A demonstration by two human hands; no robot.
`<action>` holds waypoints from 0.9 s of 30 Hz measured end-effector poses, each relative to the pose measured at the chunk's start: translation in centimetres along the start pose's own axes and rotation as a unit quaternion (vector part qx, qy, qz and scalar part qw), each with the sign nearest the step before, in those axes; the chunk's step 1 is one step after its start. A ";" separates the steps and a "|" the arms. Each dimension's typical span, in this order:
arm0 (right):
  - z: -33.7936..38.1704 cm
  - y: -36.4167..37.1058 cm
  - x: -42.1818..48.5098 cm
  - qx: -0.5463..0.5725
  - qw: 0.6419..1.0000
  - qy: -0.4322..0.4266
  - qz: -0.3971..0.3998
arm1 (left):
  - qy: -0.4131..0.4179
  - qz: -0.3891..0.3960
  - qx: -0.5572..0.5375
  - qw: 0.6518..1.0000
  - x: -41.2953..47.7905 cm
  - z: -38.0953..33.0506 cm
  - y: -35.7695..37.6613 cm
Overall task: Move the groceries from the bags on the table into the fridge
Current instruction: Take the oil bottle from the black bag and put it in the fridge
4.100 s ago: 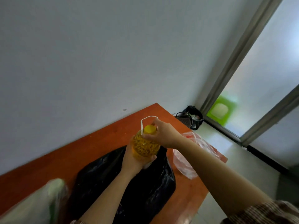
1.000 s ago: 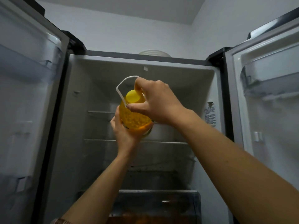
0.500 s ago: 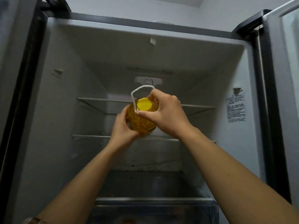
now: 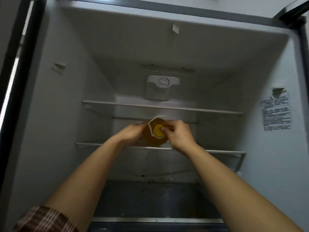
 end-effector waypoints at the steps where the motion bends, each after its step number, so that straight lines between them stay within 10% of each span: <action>1: -0.2 0.3 0.4 -0.014 1.000 0.001 0.004 | -0.001 -0.004 -0.001 1.000 0.2 0.2 0.0; 13: 2.0 -0.7 -6.0 -0.091 0.995 -0.008 0.029 | 0.059 -0.236 0.153 0.958 -7.8 -2.1 -1.6; 27: 13.4 -2.6 -24.3 -0.094 0.984 -0.060 0.140 | 0.003 -0.263 0.262 0.928 -31.6 -5.6 -2.5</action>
Point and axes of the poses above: each hand's wrist, its own x-axis towards the middle knuckle, its own y-axis out of the palm, z = x × y, the point moved 8 cm from there along x, towards the middle knuckle, and after that the axes turned 14 degrees about x, right-handed, at the moved point
